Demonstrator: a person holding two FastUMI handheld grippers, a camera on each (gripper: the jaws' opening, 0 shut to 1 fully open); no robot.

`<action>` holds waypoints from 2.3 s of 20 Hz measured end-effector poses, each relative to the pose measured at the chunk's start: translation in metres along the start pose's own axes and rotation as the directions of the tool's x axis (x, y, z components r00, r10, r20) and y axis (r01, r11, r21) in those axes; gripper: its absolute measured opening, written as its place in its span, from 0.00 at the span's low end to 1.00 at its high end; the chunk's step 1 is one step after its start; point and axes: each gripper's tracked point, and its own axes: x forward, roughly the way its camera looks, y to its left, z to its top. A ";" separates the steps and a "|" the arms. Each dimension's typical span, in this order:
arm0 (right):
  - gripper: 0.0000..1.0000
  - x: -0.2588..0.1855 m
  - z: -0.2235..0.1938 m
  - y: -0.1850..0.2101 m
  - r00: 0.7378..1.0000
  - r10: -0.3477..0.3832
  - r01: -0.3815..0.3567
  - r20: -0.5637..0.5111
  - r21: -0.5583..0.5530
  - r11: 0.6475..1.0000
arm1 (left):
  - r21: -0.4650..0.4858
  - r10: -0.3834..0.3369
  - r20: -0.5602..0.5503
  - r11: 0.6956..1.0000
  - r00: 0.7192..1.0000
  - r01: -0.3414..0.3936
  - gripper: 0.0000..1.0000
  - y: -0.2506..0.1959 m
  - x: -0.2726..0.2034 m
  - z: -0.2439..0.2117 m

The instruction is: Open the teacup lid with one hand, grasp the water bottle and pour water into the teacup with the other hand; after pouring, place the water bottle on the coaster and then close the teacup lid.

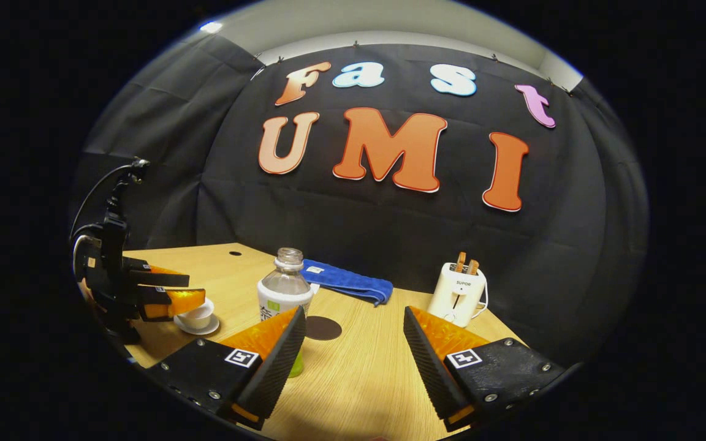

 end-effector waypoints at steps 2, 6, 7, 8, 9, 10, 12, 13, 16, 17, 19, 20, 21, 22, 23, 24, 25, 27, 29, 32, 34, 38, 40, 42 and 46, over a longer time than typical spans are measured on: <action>0.95 0.000 -0.004 0.003 1.000 0.008 -0.008 -0.007 -0.006 1.000 | 0.019 -0.004 -0.020 1.000 1.000 0.004 0.63 -0.001 0.001 -0.006; 0.96 0.000 -0.010 0.001 1.000 0.009 -0.009 -0.015 0.006 1.000 | 0.042 -0.004 -0.032 0.999 0.999 0.006 0.50 -0.003 0.007 -0.008; 0.95 -0.001 -0.009 -0.001 1.000 0.006 -0.006 -0.016 0.011 1.000 | 0.049 0.001 -0.038 0.999 0.999 0.001 0.45 -0.002 0.007 -0.008; 0.95 0.000 -0.011 -0.002 1.000 0.005 -0.005 -0.017 0.015 1.000 | 0.048 -0.001 -0.034 0.999 0.999 0.002 0.38 -0.002 0.008 -0.005; 0.95 0.000 -0.012 -0.003 1.000 0.003 -0.003 -0.018 0.018 1.000 | 0.050 0.001 -0.029 0.999 1.000 0.000 0.36 -0.002 0.011 -0.007; 0.96 0.000 -0.013 -0.003 1.000 0.005 -0.005 -0.021 0.019 1.000 | 0.041 0.003 -0.029 0.999 1.000 -0.002 0.33 -0.001 0.009 -0.005; 0.96 0.000 -0.016 -0.001 0.999 0.014 -0.013 -0.029 0.018 1.000 | 0.039 -0.002 -0.019 0.999 1.000 0.003 0.32 -0.002 0.010 -0.003; 0.95 0.000 -0.017 0.002 0.999 0.021 -0.021 -0.032 0.018 1.000 | 0.039 -0.001 -0.006 0.999 1.000 0.001 0.32 -0.001 0.010 0.000; 0.95 0.006 -0.020 0.015 0.998 0.060 -0.058 -0.036 0.043 0.997 | 0.037 0.017 0.037 0.999 0.999 -0.018 0.32 0.004 0.005 0.015; 0.95 0.007 -0.023 0.024 0.996 0.081 -0.079 -0.043 0.053 0.995 | 0.036 0.024 0.047 0.999 0.999 -0.025 0.32 0.006 0.005 0.018; 0.96 0.010 -0.025 0.038 0.992 0.117 -0.113 -0.051 0.062 0.992 | 0.038 0.040 0.063 0.998 0.997 -0.043 0.29 0.012 0.001 0.025; 0.96 0.011 -0.025 0.045 0.990 0.133 -0.129 -0.051 0.064 0.990 | 0.034 0.048 0.071 0.998 0.996 -0.050 0.32 0.015 -0.002 0.028; 0.96 0.013 -0.026 0.052 0.988 0.149 -0.145 -0.052 0.069 0.987 | 0.029 0.052 0.080 0.998 0.995 -0.054 0.29 0.019 -0.005 0.031; 0.95 0.016 -0.029 0.057 0.985 0.162 -0.158 -0.057 0.073 0.985 | 0.024 0.057 0.089 0.998 0.994 -0.060 0.29 0.022 -0.006 0.034; 0.95 0.019 -0.031 0.063 0.983 0.173 -0.168 -0.062 0.077 0.983 | 0.019 0.065 0.097 0.998 0.993 -0.067 0.29 0.026 -0.008 0.035; 0.95 0.023 -0.034 0.068 0.981 0.180 -0.174 -0.070 0.079 0.982 | 0.013 0.073 0.103 0.997 0.992 -0.075 0.29 0.031 -0.010 0.038; 0.95 0.027 -0.035 0.072 0.980 0.186 -0.180 -0.074 0.080 0.980 | 0.004 0.084 0.108 0.996 0.991 -0.085 0.32 0.036 -0.013 0.038; 0.95 0.038 -0.041 0.078 0.979 0.184 -0.177 -0.090 0.082 0.981 | -0.013 0.104 0.105 0.995 0.989 -0.103 0.32 0.046 -0.016 0.037; 0.95 0.048 -0.050 0.083 0.976 0.186 -0.178 -0.110 0.084 0.980 | -0.029 0.123 0.095 0.992 0.988 -0.121 0.32 0.055 -0.019 0.033; 0.90 0.059 -0.065 0.089 0.970 0.193 -0.177 -0.151 0.111 0.978 | -0.040 0.152 0.084 0.988 0.985 -0.149 0.32 0.071 -0.021 0.027; 0.86 0.065 -0.075 0.093 0.963 0.197 -0.175 -0.184 0.130 0.976 | -0.045 0.164 0.078 0.986 0.983 -0.161 0.32 0.076 -0.023 0.023; 0.69 0.068 -0.076 0.092 0.963 0.181 -0.157 -0.200 0.130 0.979 | -0.058 0.177 0.066 0.983 0.982 -0.173 0.32 0.085 -0.025 0.016; 0.66 0.071 -0.076 0.092 0.959 0.187 -0.156 -0.211 0.152 0.976 | -0.062 0.177 0.061 0.983 0.982 -0.173 0.32 0.087 -0.024 0.013; 0.63 0.072 -0.075 0.085 0.958 0.177 -0.146 -0.224 0.151 0.978 | -0.060 0.178 0.060 0.983 0.982 -0.174 0.32 0.089 -0.023 0.011; 0.61 0.079 -0.066 0.067 0.966 0.134 -0.118 -0.223 0.083 0.990 | -0.065 0.184 0.055 0.982 0.981 -0.180 0.32 0.097 -0.024 0.009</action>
